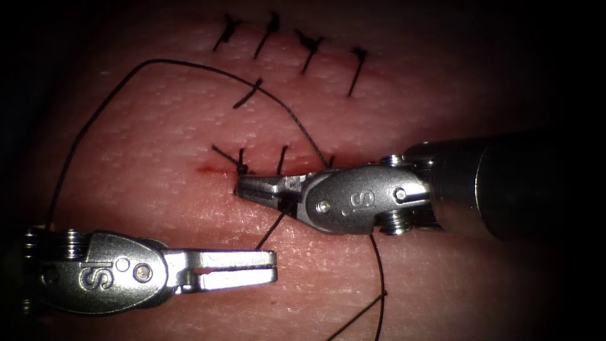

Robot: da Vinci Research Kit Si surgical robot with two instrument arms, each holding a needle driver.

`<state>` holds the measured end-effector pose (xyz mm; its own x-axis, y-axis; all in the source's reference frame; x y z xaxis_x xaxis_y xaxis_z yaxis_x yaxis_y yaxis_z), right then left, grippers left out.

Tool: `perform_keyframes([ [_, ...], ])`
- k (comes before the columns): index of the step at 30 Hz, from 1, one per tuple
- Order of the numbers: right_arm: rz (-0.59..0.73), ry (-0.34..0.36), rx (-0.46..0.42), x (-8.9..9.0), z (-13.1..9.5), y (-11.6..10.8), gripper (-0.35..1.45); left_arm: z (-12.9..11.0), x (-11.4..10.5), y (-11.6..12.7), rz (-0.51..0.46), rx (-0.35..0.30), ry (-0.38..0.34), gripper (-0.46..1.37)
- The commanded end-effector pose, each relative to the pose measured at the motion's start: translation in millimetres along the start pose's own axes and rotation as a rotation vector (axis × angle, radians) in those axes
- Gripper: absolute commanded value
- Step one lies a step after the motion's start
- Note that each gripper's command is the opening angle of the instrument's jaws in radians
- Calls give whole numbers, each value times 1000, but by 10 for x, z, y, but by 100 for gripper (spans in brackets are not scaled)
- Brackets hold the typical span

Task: Wound Closure
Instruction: Cut the suture with the right scissors, then with the left hand, wipe the cut suture piece off onto the skin.

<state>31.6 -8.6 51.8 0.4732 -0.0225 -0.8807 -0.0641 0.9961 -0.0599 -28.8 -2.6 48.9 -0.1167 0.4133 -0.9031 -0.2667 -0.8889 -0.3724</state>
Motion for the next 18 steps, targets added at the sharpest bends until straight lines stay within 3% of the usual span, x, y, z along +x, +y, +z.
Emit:
perform_keyframes([
  [1,25,-21,-23,0,1,0,129,0,0,0,0,-12,1,-35],
  [6,29,-48,-56,-3,-1,4,144,-2,0,-1,6,-14,1,-35],
  [18,31,-46,-49,-6,-28,7,144,-15,0,-7,36,-14,-2,-35],
])
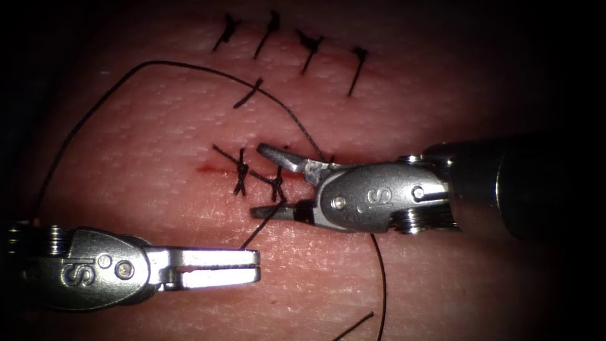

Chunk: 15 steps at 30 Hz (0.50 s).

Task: Wound Closure
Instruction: With the left hand, wipe the cut suture piece off onto the skin.

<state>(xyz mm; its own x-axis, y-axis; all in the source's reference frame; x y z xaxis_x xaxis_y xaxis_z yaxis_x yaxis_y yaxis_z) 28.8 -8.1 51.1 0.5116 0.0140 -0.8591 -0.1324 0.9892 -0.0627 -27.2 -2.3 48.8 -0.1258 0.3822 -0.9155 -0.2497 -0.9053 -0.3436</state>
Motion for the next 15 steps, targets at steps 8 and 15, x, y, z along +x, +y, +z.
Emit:
perform_keyframes([
  [8,9,-20,-8,-10,-36,6,144,1,-3,-1,69,10,-8,-35],
  [15,30,-34,-34,-21,-77,22,143,-2,-19,3,124,11,-51,-35],
])
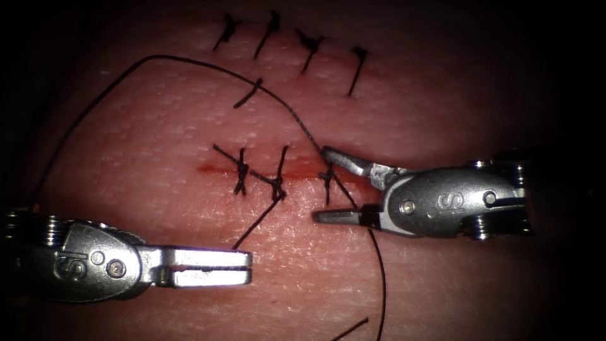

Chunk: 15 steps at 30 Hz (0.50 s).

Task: Wound Closure
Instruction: With the left hand, wipe the cut suture piece off onto the skin.

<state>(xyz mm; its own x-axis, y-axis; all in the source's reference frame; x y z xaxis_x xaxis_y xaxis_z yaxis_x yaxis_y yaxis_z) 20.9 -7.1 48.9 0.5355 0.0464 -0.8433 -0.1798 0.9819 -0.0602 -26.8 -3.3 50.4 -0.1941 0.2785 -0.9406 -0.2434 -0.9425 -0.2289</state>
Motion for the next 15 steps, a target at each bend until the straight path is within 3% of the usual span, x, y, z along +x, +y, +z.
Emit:
perform_keyframes([
  [1,6,-2,-2,-2,-7,3,143,0,-3,1,9,-8,-24,-35],
  [5,23,-13,-27,-8,-26,14,142,2,-26,12,36,-13,-72,-35],
  [15,49,-28,-66,-19,-49,27,141,-3,-59,33,-1,-37,-60,-35],
])
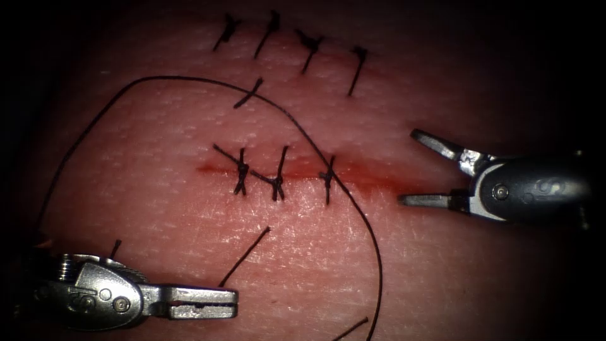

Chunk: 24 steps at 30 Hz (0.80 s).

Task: Wound Closure
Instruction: With the left hand, wipe the cut suture piece off onto the skin.

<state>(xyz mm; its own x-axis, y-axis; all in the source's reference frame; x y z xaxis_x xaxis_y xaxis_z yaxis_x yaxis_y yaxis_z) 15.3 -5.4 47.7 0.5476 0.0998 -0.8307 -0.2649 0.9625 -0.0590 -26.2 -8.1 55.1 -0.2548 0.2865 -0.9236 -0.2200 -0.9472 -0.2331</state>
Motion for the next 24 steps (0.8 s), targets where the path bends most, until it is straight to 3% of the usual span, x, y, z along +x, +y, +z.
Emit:
perform_keyframes([
  [1,1,1,8,-1,0,0,141,1,-3,0,-18,-24,8,-35],
  [4,0,1,9,0,0,0,140,5,-18,7,-83,-65,21,-35],
  [12,0,2,9,0,-1,-2,139,14,-57,14,-210,-88,26,-32],
  [15,0,2,9,1,-1,-2,138,16,-66,16,-243,-87,26,-19],
  [19,0,1,9,1,-1,-2,138,17,-76,17,-314,-80,20,33],
  [24,1,1,9,2,-1,-4,137,12,-83,20,-349,-72,21,54],
])
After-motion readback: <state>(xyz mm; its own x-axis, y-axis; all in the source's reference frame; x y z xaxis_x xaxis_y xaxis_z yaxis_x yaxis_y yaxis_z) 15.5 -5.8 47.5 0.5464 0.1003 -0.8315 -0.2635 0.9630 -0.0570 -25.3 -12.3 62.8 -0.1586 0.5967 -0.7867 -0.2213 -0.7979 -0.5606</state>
